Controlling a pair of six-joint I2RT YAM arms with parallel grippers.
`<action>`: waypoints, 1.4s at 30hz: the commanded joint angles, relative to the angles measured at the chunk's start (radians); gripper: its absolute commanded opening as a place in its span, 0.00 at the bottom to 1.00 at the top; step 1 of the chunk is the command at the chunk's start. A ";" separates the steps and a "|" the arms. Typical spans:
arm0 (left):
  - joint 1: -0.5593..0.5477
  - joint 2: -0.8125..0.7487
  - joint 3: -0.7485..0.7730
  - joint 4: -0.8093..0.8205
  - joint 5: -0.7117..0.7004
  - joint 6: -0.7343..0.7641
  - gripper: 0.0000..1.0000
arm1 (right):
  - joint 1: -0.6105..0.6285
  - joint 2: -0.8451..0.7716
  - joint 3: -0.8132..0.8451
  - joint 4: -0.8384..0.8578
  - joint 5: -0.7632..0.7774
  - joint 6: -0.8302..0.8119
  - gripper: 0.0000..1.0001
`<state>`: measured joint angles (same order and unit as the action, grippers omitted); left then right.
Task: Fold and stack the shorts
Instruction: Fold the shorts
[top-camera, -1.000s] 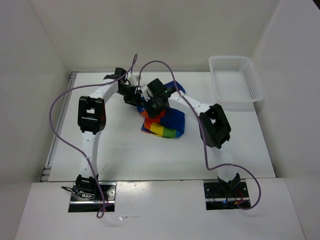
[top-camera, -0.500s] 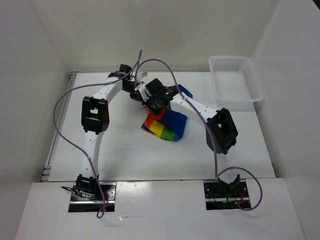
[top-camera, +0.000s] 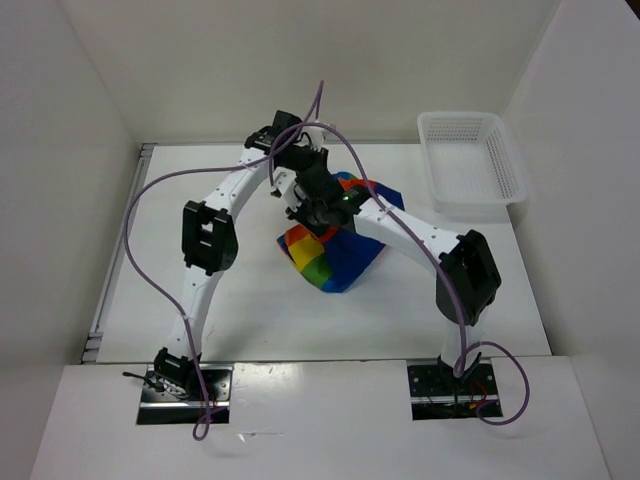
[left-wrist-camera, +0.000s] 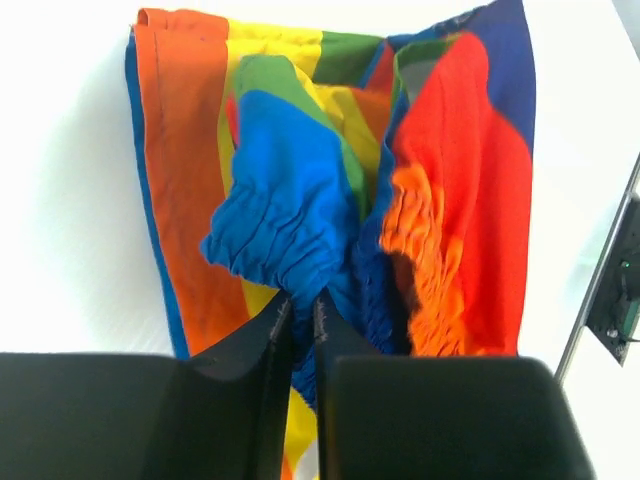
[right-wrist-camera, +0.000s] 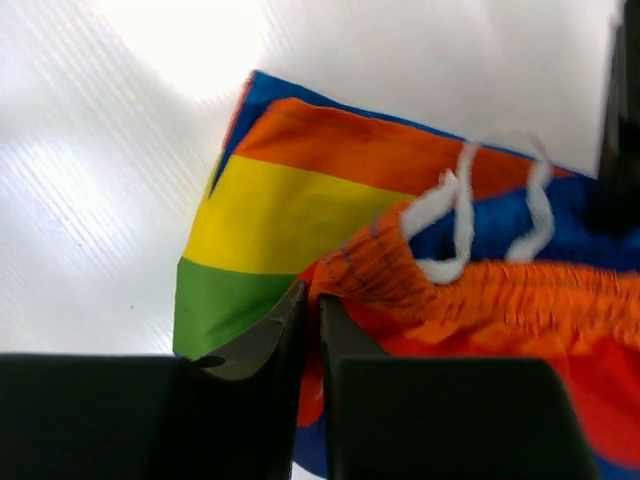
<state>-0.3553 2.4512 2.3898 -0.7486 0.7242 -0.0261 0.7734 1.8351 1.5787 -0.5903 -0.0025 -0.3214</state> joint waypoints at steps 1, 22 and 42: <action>-0.030 0.049 0.054 0.000 0.006 0.026 0.22 | 0.033 -0.007 -0.005 0.049 -0.047 -0.037 0.28; 0.153 -0.073 0.117 -0.043 -0.262 0.026 1.00 | -0.199 -0.051 0.133 0.072 0.016 0.162 0.55; -0.067 -0.271 -0.603 0.061 -0.340 0.026 0.82 | -0.431 0.206 0.006 0.069 -0.152 0.197 0.03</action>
<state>-0.4282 2.1544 1.8118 -0.7143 0.4927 -0.0055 0.3378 1.9957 1.5780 -0.5472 -0.1238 -0.1280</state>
